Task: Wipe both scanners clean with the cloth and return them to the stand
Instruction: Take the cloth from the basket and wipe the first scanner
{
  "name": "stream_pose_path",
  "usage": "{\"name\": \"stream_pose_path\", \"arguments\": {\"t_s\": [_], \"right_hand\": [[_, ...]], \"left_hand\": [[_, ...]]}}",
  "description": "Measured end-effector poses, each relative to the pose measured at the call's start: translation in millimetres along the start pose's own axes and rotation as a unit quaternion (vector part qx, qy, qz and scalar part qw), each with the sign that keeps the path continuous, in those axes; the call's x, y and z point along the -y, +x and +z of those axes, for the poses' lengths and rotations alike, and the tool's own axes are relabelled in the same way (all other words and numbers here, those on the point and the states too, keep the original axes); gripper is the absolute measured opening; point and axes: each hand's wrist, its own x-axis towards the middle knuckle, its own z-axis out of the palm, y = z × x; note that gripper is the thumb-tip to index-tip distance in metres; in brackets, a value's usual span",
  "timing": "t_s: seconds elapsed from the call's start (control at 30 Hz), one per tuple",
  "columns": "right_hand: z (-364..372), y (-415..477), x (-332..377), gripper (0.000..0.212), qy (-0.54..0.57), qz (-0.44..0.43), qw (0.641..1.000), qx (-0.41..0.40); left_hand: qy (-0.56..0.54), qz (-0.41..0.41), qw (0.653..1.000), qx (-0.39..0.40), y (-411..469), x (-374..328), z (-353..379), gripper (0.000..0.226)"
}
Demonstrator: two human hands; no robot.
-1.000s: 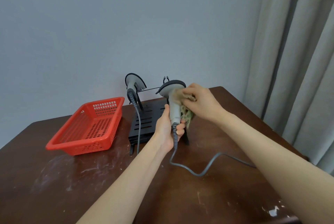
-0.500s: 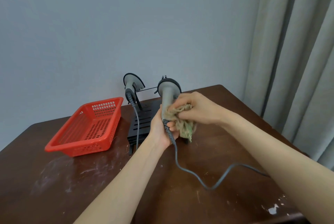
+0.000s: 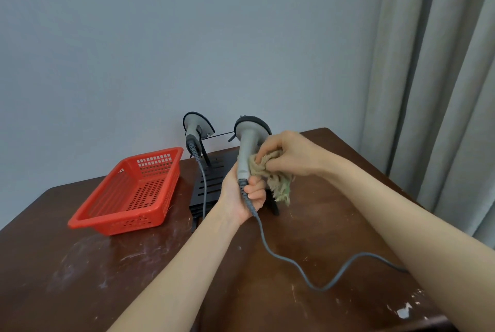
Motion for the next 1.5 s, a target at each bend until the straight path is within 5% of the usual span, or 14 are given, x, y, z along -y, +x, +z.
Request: {"name": "stream_pose_path", "arguments": {"t_s": [0.17,0.37,0.53,0.73,0.9,0.97,1.1,1.13,1.27,1.43,1.5], "right_hand": [[-2.1,16.0,-0.4,0.028,-0.022,0.009,0.978,-0.209],[0.3,-4.4,9.1,0.023,-0.017,-0.02,1.0,0.018],[-6.1,14.1,1.1,0.025,-0.094,0.006,0.974,-0.207],[0.9,-6.3,12.2,0.017,-0.051,-0.007,0.998,0.02],[-2.3,11.7,5.7,0.026,-0.055,0.006,0.977,-0.207],[0.1,12.9,7.0,0.028,-0.062,0.004,0.981,-0.186],[4.7,-6.5,14.0,0.022,0.027,0.021,0.998,0.048],[5.7,-6.7,11.3,0.02,0.039,0.023,0.998,0.04],[2.1,9.8,1.9,0.026,-0.002,0.01,0.979,-0.204],[5.8,6.4,5.6,0.019,0.091,0.029,0.995,-0.037],[7.4,7.5,2.8,0.018,0.107,0.026,0.99,-0.083]], "left_hand": [[0.081,0.015,0.996,-0.029,-1.1,4.6,8.9,0.056],[0.132,0.066,0.983,-0.106,1.7,5.7,7.4,0.057],[0.22,0.087,0.966,-0.108,-0.3,10.3,15.1,0.055],[0.213,0.116,0.962,-0.123,9.4,6.9,1.7,0.061],[0.27,0.118,0.949,-0.114,2.8,5.9,10.0,0.058],[0.268,0.115,0.949,-0.115,2.8,5.9,10.2,0.058],[0.168,0.105,0.974,-0.105,1.1,-2.6,7.0,0.057],[0.151,0.104,0.978,-0.103,1.3,-5.1,5.9,0.057],[0.141,0.093,0.98,-0.107,-1.4,-5.0,6.4,0.05],[0.147,0.086,0.981,-0.092,-3.5,-4.8,6.1,0.056],[0.15,0.095,0.98,-0.087,-2.8,-7.5,4.5,0.055]]}}
